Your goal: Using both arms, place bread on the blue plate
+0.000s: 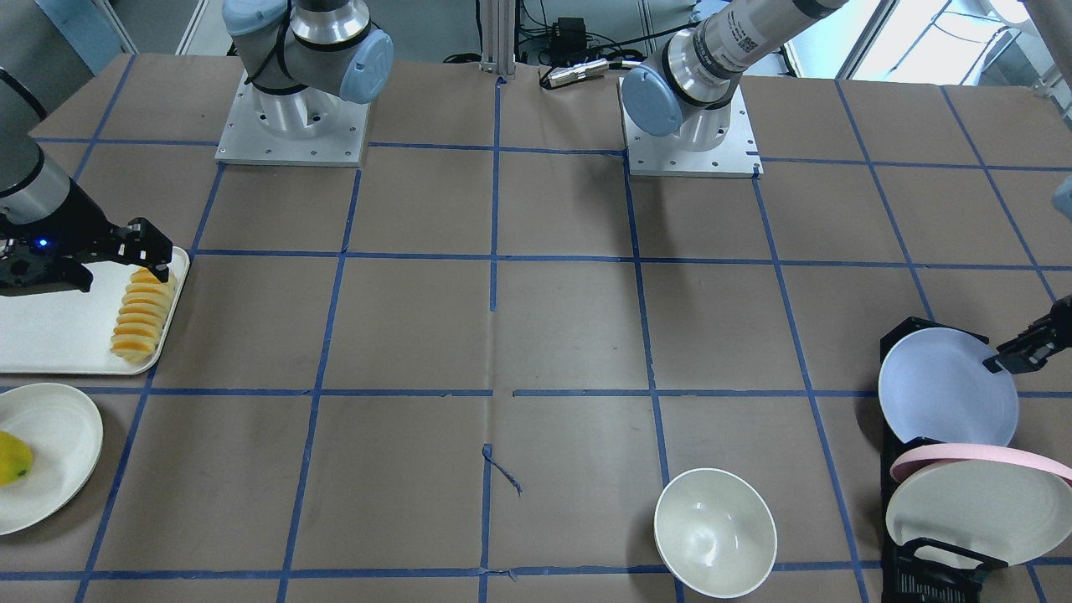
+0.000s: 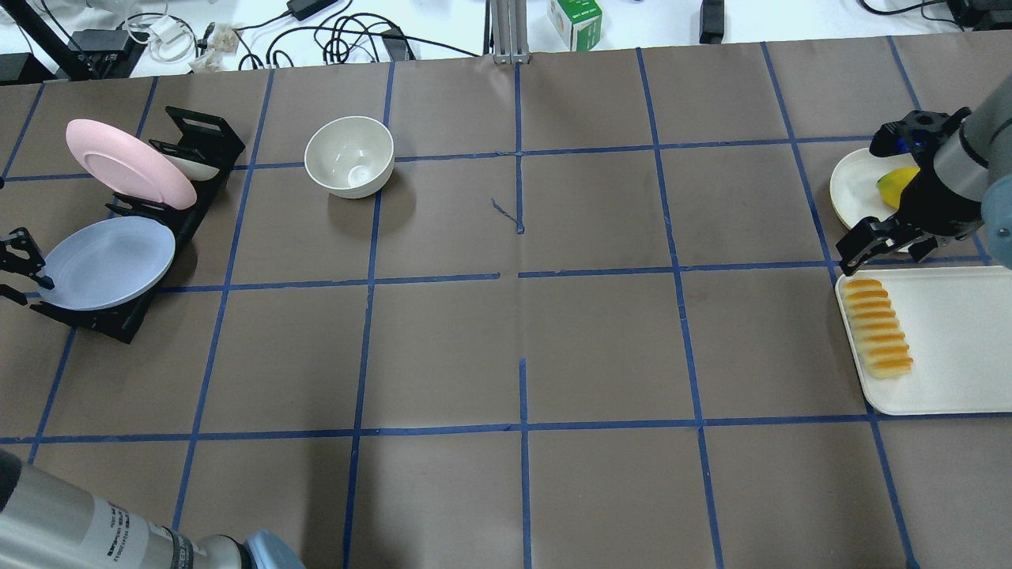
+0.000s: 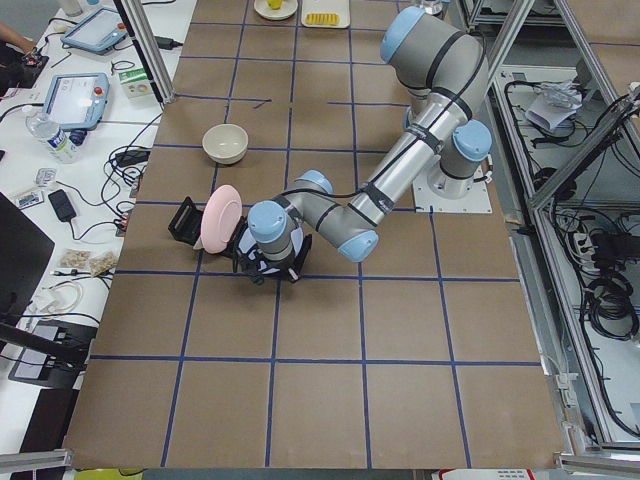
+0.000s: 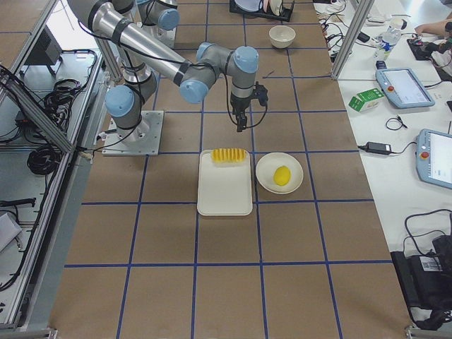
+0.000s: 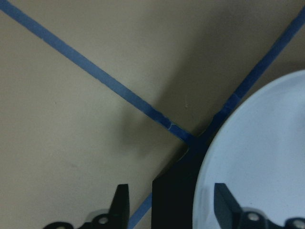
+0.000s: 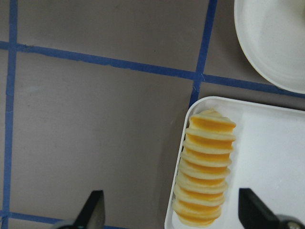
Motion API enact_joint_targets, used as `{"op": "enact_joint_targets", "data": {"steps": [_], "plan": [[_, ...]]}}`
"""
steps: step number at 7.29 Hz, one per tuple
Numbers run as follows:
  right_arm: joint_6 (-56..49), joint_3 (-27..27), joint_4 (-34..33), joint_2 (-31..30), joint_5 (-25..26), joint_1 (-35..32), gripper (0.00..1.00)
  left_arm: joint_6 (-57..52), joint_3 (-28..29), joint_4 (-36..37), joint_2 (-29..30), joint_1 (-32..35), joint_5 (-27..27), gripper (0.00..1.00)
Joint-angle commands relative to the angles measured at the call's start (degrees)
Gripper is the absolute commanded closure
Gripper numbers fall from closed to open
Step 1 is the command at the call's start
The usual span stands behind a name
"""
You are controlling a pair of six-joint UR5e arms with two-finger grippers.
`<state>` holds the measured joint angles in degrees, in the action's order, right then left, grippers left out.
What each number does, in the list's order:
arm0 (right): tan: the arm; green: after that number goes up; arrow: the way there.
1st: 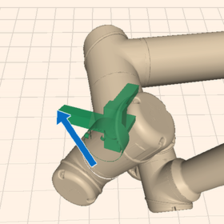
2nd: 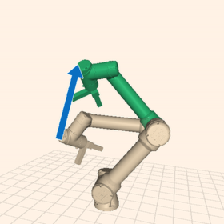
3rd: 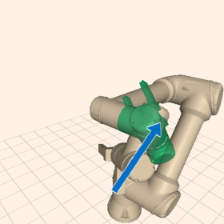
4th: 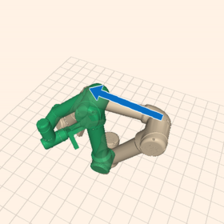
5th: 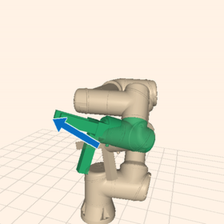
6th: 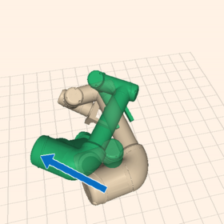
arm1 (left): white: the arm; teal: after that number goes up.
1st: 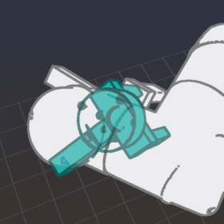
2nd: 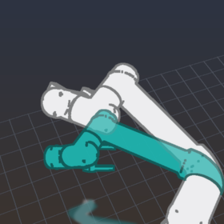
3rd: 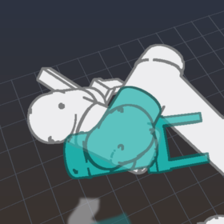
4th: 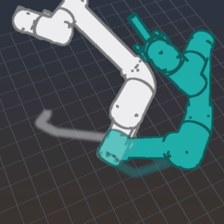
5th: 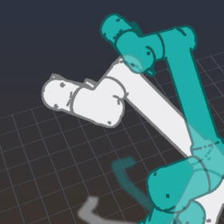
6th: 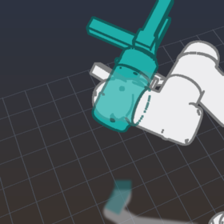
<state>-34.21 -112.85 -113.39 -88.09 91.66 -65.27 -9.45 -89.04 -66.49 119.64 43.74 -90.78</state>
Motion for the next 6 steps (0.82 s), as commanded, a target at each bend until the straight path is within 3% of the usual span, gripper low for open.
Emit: {"op": "enact_joint_targets", "data": {"steps": [1,2,4,6], "plan": [[-0.2,-2.5,-2.1,0.2,-0.1,0.3,0.0,0.3,0.1,-0.2,-0.5,0.0,0.1,0.96],[0.8,-4.0,-2.7,0.5,-0.4,0.4,0.0,0.4,0.1,-0.3,-0.7,0.0,1.5,1.0],[0.6,-4.2,-7.4,3.2,0.5,0.8,0.0,0.1,0.3,-0.5,-1.4,0.1,1.7,1.0],[-2.3,-4.5,-8.0,4.5,0.4,3.5,0.0,0.0,0.3,-3.1,-2.6,0.1,1.8,1.0]]}}
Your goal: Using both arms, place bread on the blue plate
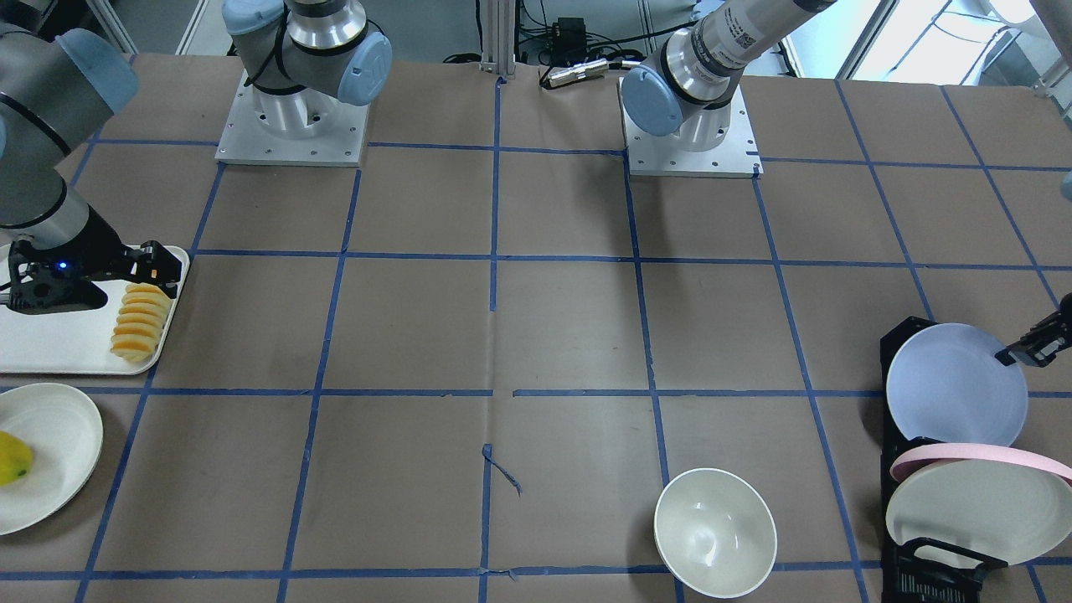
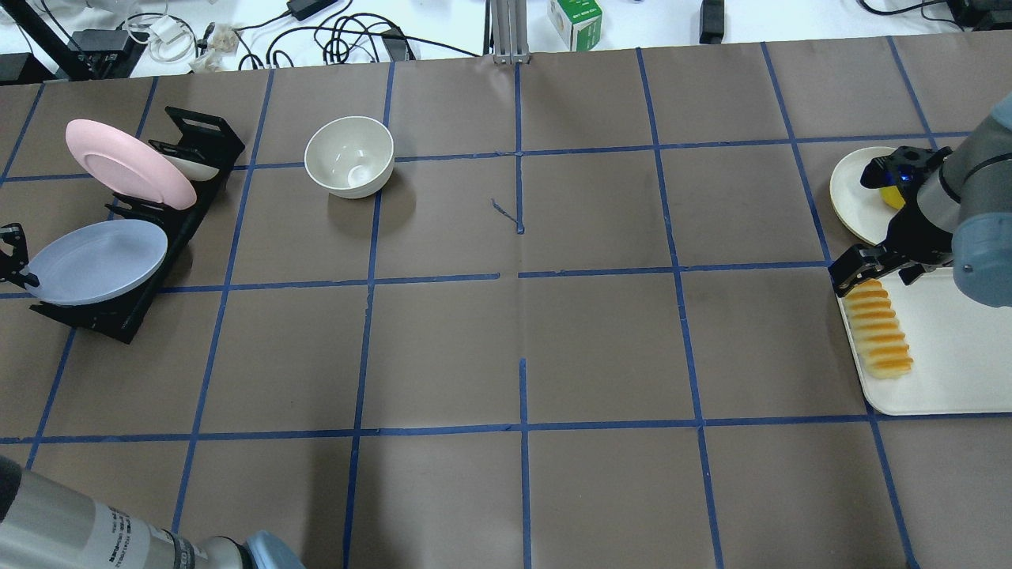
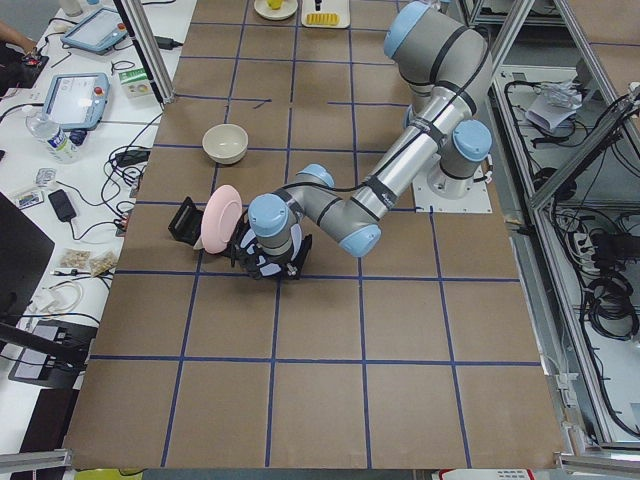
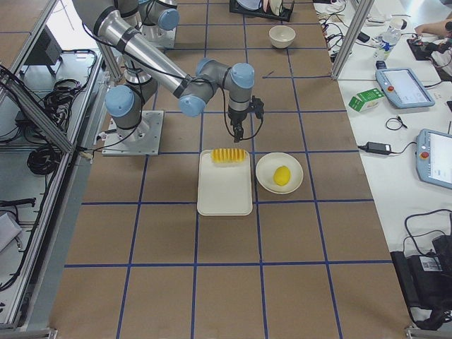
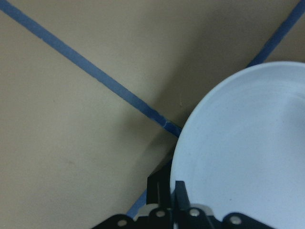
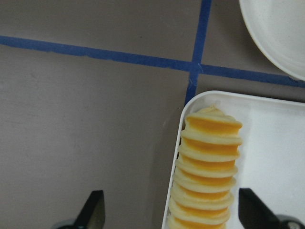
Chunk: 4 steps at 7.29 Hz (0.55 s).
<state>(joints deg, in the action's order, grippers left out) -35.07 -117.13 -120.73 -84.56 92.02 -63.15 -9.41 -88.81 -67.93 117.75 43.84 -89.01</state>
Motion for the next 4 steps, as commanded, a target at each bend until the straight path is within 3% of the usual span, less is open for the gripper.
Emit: {"op": "enact_joint_targets", "data": {"steps": [1,3,4], "plan": [[-2.0,-0.1,-1.0,1.9,0.0,1.8,0.0,-0.3,0.9,-5.3,-1.7,0.0,0.2,1.0],[-1.8,-0.2,-1.1,2.9,0.2,1.8,0.0,-0.3,0.8,-11.3,-5.7,0.8,1.1,1.0],[-1.8,-0.1,-1.1,3.0,0.3,1.8,0.0,-0.1,0.5,-15.4,-7.6,1.0,4.5,1.0]]}}
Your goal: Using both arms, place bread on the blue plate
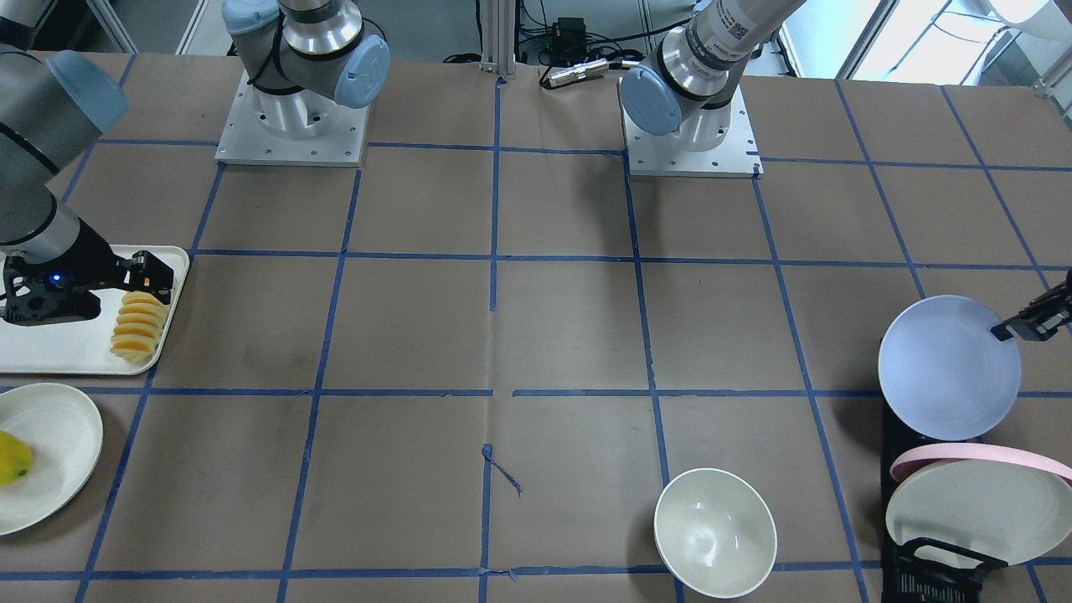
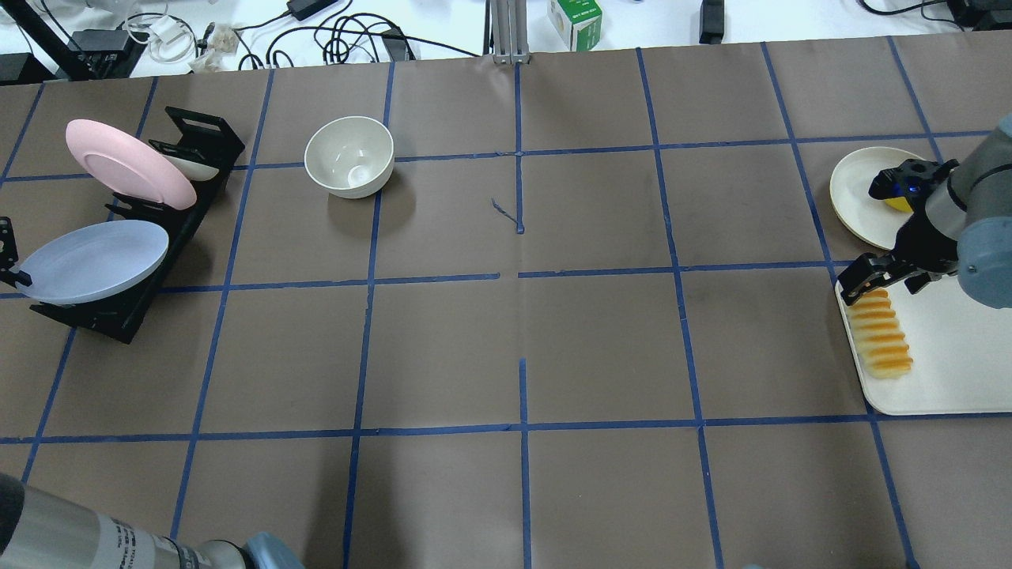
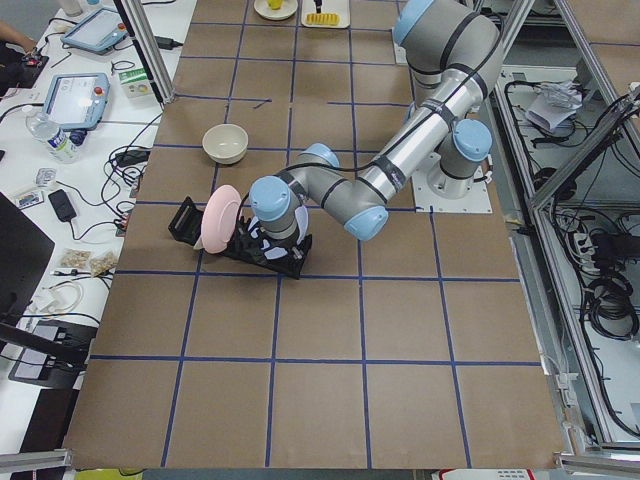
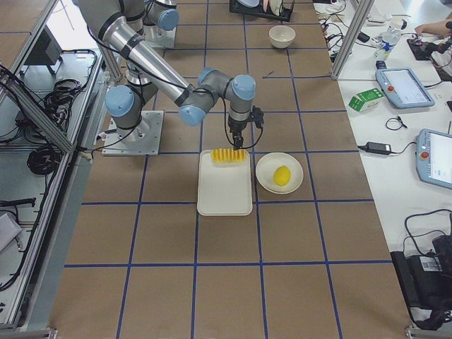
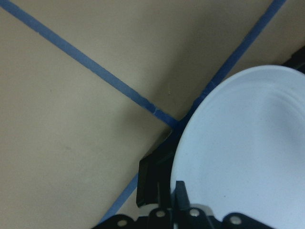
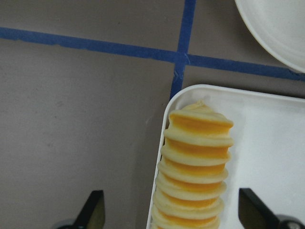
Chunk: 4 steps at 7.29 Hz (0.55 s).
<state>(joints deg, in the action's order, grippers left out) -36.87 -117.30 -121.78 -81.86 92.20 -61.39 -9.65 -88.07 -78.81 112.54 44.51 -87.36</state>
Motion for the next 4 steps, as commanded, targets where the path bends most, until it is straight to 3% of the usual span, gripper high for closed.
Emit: {"op": "enact_joint_targets", "data": {"steps": [1,2,4], "plan": [[-0.1,0.0,0.0,0.3,0.7,0.0,0.0,0.3,-1.3,-7.4,-4.2,1.5,6.7,1.0],[0.0,0.0,0.0,0.2,0.8,0.0,0.0,0.4,-2.4,-11.7,-6.3,3.5,7.8,1.0],[-0.7,0.0,-1.7,0.4,1.8,0.0,0.0,0.7,-4.6,-13.2,-10.5,12.1,10.0,1.0]]}}
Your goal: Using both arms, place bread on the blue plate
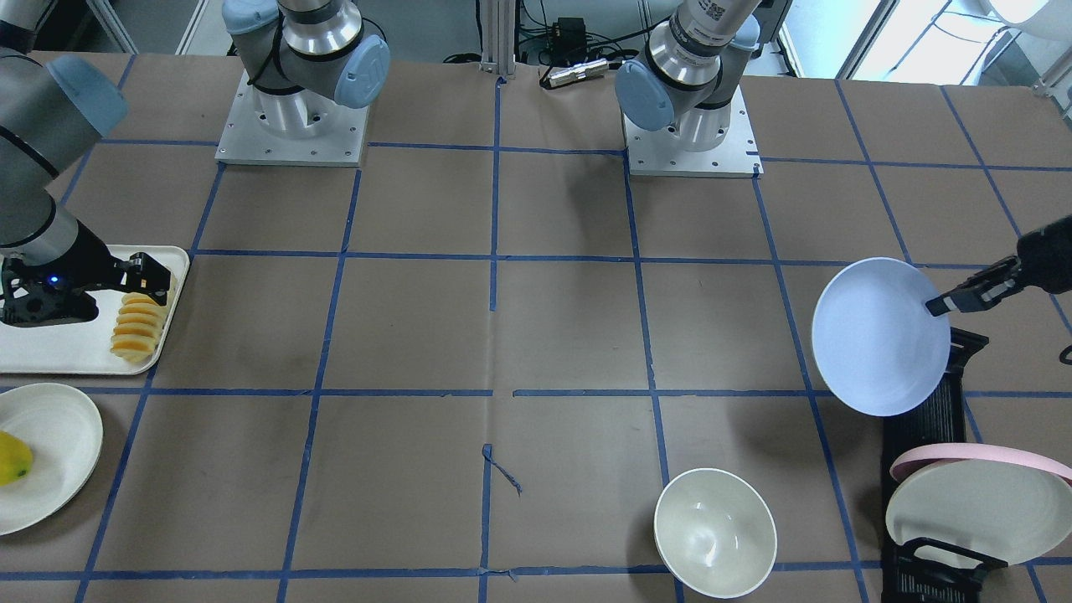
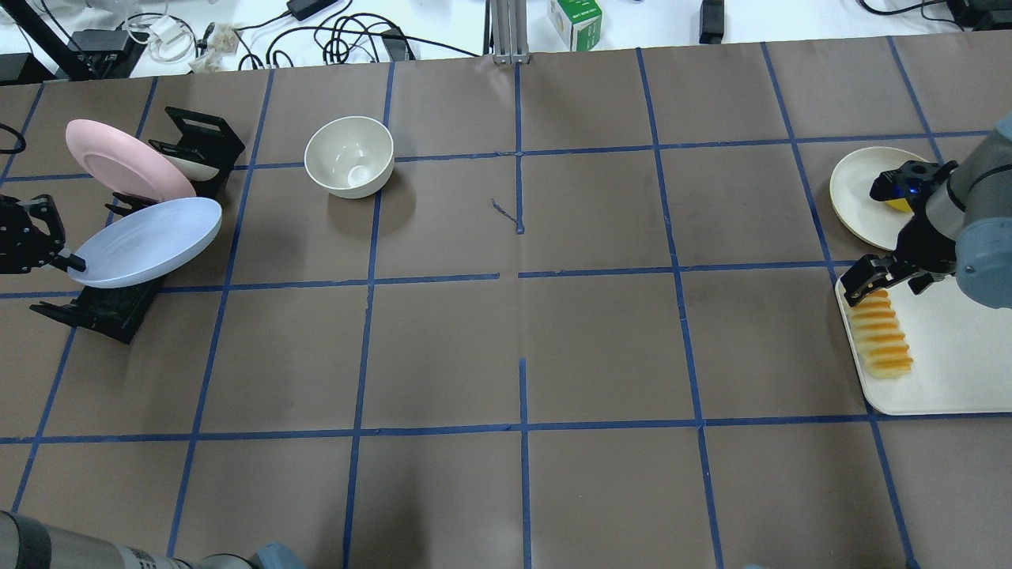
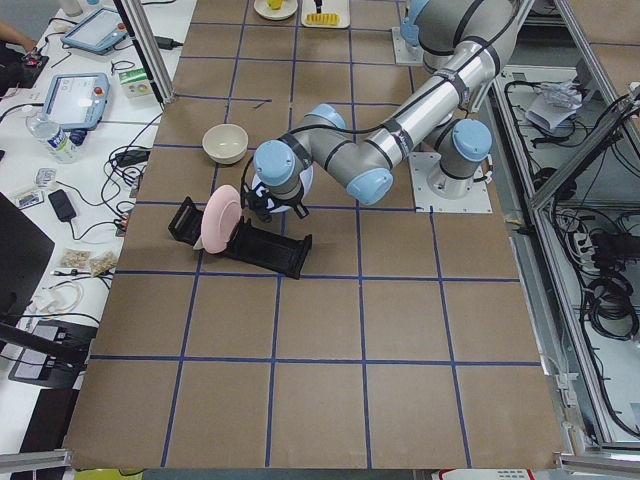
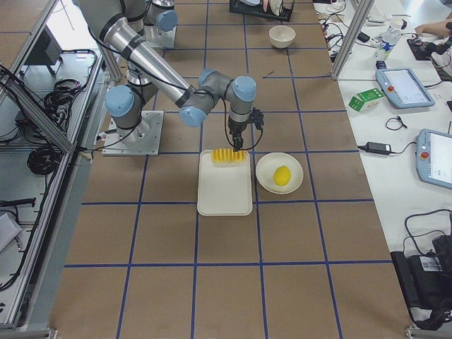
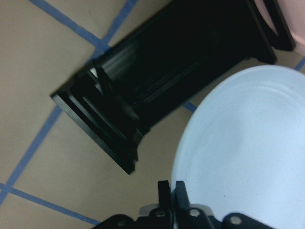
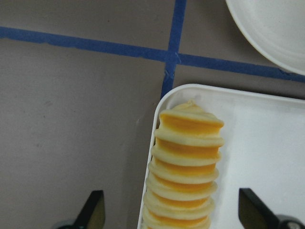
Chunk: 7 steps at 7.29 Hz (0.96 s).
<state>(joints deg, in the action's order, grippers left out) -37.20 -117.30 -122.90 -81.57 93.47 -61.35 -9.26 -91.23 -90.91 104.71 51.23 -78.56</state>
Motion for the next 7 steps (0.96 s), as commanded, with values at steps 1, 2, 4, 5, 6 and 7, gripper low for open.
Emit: {"op": "enact_joint_targets", "data": {"steps": [1,2,4,5,6,7], "plan": [[-0.5,0.0,-0.6,0.9,0.6,0.1,0.0,0.6,-2.1,-0.1,-4.2,11.2,2.3,1.0],[-0.4,0.1,-0.7,1.8,0.5,1.1,0.0,1.8,-2.2,1.1,-5.5,17.0,5.5,1.0],[-1.2,0.0,-0.8,2.9,0.3,2.6,0.0,6.0,-2.7,10.4,-4.1,28.9,5.6,1.0],[-2.1,0.0,-0.8,3.4,0.4,2.7,0.0,11.2,-5.2,17.5,-3.6,34.7,5.6,1.0],[-2.1,0.0,-0.8,3.5,0.5,2.7,0.0,16.3,-9.9,27.1,-2.8,39.0,5.4,1.0],[-2.2,0.0,-0.8,3.6,0.5,2.8,0.0,21.3,-15.1,37.0,-1.6,41.6,5.6,1.0]]}}
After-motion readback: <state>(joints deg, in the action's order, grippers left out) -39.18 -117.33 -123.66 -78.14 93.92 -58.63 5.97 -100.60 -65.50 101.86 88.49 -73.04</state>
